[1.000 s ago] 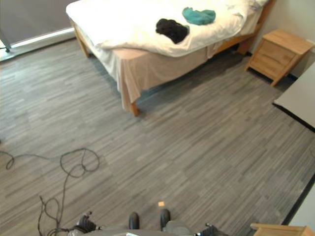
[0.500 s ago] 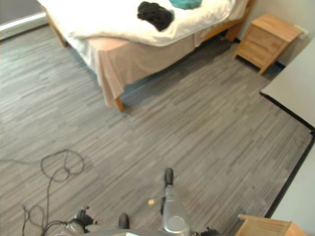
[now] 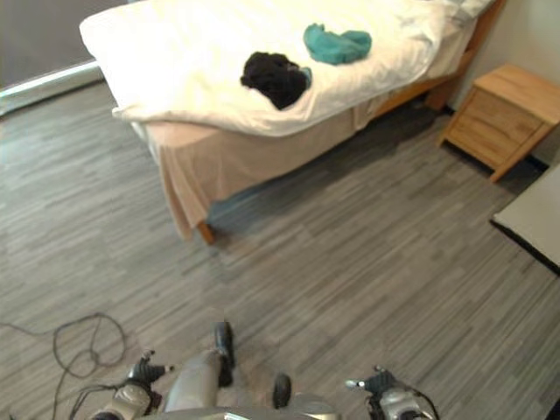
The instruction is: Tidy up the quilt and then pick up the clothes from the bed and put them into the laundry hamper.
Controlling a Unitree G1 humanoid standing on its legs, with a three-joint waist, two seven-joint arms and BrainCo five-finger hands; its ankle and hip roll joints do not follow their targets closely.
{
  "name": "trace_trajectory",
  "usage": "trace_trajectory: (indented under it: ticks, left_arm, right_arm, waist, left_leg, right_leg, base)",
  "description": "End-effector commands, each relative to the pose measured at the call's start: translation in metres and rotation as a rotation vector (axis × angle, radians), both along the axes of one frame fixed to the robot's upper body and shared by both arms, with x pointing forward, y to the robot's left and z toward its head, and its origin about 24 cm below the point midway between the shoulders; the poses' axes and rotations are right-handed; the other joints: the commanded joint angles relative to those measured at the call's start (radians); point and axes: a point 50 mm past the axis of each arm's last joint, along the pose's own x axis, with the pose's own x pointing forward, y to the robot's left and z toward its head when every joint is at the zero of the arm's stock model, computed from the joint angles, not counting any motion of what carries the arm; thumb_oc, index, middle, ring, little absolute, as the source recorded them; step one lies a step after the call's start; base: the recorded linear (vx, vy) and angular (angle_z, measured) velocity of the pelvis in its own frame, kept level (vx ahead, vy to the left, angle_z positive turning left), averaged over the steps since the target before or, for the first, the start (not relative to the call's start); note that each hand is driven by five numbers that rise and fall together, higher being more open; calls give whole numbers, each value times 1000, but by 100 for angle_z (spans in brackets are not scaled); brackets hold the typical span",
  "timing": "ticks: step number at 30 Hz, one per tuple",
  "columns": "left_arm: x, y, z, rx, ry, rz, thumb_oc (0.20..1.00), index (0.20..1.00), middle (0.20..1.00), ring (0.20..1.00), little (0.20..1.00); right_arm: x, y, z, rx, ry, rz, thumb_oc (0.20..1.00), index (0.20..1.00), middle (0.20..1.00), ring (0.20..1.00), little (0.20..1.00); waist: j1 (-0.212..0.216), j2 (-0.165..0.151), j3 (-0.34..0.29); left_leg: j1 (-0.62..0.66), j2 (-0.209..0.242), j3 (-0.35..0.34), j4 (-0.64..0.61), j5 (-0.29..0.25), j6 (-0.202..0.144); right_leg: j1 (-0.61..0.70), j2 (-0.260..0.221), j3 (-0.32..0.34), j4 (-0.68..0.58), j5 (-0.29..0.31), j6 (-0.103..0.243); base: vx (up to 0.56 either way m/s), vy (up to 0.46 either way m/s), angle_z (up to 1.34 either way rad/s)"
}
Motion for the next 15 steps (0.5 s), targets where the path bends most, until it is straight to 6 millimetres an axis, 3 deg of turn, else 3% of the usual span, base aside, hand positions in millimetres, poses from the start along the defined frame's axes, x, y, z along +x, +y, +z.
trace_trajectory:
  ticks: [1, 2, 3, 4, 5, 6, 7, 8, 9, 10, 11, 12, 13, 15]
  left_arm:
    - [1, -6, -2, 11, 26, -28, 1000, 1000, 1000, 1000, 1000]
    - [-9, -1, -4, 23, 71, -23, 1000, 1000, 1000, 1000, 1000]
    - [-9, -2, -4, 22, 70, -23, 1000, 1000, 1000, 1000, 1000]
    - [-11, 1, -4, 31, 78, -21, 1000, 1000, 1000, 1000, 1000]
    - [-12, 5, -3, 38, 78, -4, 1000, 1000, 1000, 1000, 1000]
    - [-10, 11, -1, 44, 66, 24, 1000, 1000, 1000, 1000, 1000]
    - [-10, 11, -1, 44, 66, 24, 1000, 1000, 1000, 1000, 1000]
    - [-9, 13, 0, 49, 58, 24, 1000, 1000, 1000, 1000, 1000]
    - [-8, 16, 1, 58, 58, 7, 1000, 1000, 1000, 1000, 1000]
    - [-8, 16, 1, 58, 58, 7, 1000, 1000, 1000, 1000, 1000]
    - [-5, 19, 3, 79, 59, -27, 1000, 1000, 1000, 1000, 1000]
    - [-5, 19, 3, 79, 59, -27, 1000, 1000, 1000, 1000, 1000]
    - [-2, 22, 4, 99, 64, -56, 1000, 1000, 1000, 1000, 1000]
    - [-2, 22, 4, 99, 65, -57, 1000, 1000, 1000, 1000, 1000]
  right_arm:
    - [-8, -9, 1, -37, -20, -30, 1000, 1000, 1000, 1000, 1000]
    - [-6, 2, -1, -1, -31, -27, 1000, 1000, 1000, 1000, 1000]
    - [-6, 2, -1, -1, -31, -27, 1000, 1000, 1000, 1000, 1000]
    - [-4, 7, -1, 14, -39, -24, 1000, 1000, 1000, 1000, 1000]
    - [-1, 12, -2, 27, -44, -18, 1000, 1000, 1000, 1000, 1000]
    - [1, 17, -3, 39, -49, -10, 1000, 1000, 1000, 1000, 1000]
    - [1, 18, -3, 39, -49, -10, 1000, 1000, 1000, 1000, 1000]
    - [-1, 20, -4, 42, -42, 0, 1000, 1000, 1000, 1000, 1000]
    - [1, 20, -3, 40, -43, 17, 1000, 1000, 1000, 1000, 1000]
    - [1, 20, -3, 40, -43, 17, 1000, 1000, 1000, 1000, 1000]
    - [1, 19, -3, 36, -40, 24, 1000, 1000, 1000, 1000, 1000]
    - [2, 19, -3, 36, -40, 24, 1000, 1000, 1000, 1000, 1000]
    - [0, 17, -3, 41, -30, 15, 1000, 1000, 1000, 1000, 1000]
    - [-1, 17, -4, 41, -23, 17, 1000, 1000, 1000, 1000, 1000]
  waist:
    - [7, -12, 19]
    - [-8, -16, 31]
    - [-7, -15, 28]
    - [-15, -12, 35]
    - [-24, -8, 44]
    - [-28, 15, 50]
    - [-31, 11, 52]
    - [-36, 12, 55]
    - [-44, 7, 53]
    - [-44, 8, 53]
    - [-60, -3, 48]
    - [-61, -3, 47]
    - [-80, -8, 38]
    - [-88, -2, 38]
  left_leg:
    - [159, -29, 8, 62, -82, 48]
    - [232, -52, 11, 38, -124, 84]
    - [229, -50, 12, 38, -123, 83]
    - [268, -53, 10, 19, -137, 94]
    - [303, -55, 1, -6, -138, 105]
    - [350, -36, -18, -40, -146, 105]
    - [351, -40, -21, -39, -147, 105]
    - [368, -39, -36, -43, -153, 100]
    - [387, -45, -60, -43, -171, 86]
    - [386, -45, -60, -43, -171, 86]
    - [413, -60, -94, -43, -205, 68]
    - [411, -59, -94, -43, -204, 68]
    - [442, -59, -124, -43, -237, 48]
    - [461, -50, -139, -43, -249, 41]
  right_leg:
    - [-28, -150, 55, 157, -72, 145]
    - [-121, -184, 35, 412, -8, 204]
    - [-124, -182, 36, 412, -6, 203]
    - [-166, -206, 35, 504, 32, 224]
    - [-219, -212, 48, 609, 71, 223]
    - [-303, -223, 35, 674, 77, 210]
    - [-302, -228, 34, 681, 71, 211]
    - [-314, -238, 17, 622, 51, 197]
    - [-304, -233, 7, 452, 13, 183]
    - [-304, -233, 6, 452, 14, 183]
    - [-308, -208, 48, 199, 27, 183]
    - [-308, -207, 47, 195, 30, 182]
    - [-347, -205, 103, 51, 89, 209]
    - [-357, -203, 113, 26, 104, 215]
  base:
    - [616, 239, 20]
    - [305, 142, 14]
    - [410, 185, 0]
    - [248, 81, -2]
    - [522, 121, 22]
    - [419, 77, 38]
    - [424, 16, 62]
    - [403, -88, 101]
    - [402, -86, 121]
    - [572, -191, 128]
    - [320, -127, 113]
    - [664, -266, 104]
    - [353, -140, 86]
    - [511, -215, 93]
